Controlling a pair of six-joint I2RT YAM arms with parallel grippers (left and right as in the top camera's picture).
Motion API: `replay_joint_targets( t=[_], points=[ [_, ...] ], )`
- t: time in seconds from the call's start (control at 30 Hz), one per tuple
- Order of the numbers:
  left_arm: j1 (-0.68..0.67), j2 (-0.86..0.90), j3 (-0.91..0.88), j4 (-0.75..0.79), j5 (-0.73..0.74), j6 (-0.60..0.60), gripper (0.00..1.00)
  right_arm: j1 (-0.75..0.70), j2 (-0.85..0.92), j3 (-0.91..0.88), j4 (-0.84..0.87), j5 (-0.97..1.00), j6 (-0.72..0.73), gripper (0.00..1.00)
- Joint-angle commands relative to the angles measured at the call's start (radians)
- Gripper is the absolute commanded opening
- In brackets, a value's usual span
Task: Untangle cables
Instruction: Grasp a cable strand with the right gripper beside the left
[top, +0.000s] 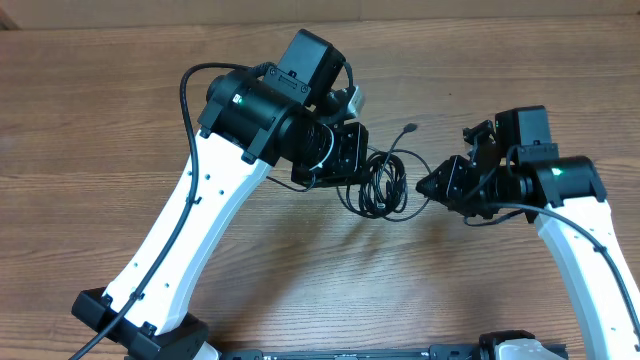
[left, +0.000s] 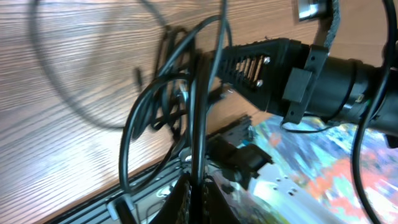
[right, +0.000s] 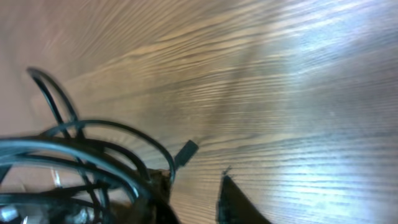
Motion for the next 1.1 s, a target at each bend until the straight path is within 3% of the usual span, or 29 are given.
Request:
replay_joint_targets(
  t=[0.0,0.13,0.27,0.47,0.7,0.87,1.07],
  points=[
    [-0.005,-0.01,0.019,-0.045,-0.189,-0.005,0.05,0.002,0.037,0.021,0.003,0.106,0.0,0.16],
    [-0.003,-0.01,0.019,-0.137,-0.455,-0.119,0.05,0.002,0.074,0.021,-0.001,0.18,0.004,0.06],
    [0.016,-0.01,0.019,-0.198,-0.601,-0.19,0.06,0.002,0.111,0.021,-0.008,0.228,0.06,0.04],
    [0.078,-0.01,0.019,-0.198,-0.634,-0.188,0.05,0.002,0.138,0.021,-0.006,0.241,0.069,0.04],
    [0.204,-0.01,0.019,-0.198,-0.65,-0.187,0.06,0.002,0.155,0.021,-0.027,0.49,0.207,0.04],
    [0.271,-0.01,0.018,-0.198,-0.649,-0.183,0.08,0.002,0.156,0.021,-0.02,0.482,0.211,0.04],
    [0.288,-0.01,0.018,-0.198,-0.614,-0.18,0.14,0.002,0.156,0.021,0.027,0.312,0.202,0.04]
  ],
)
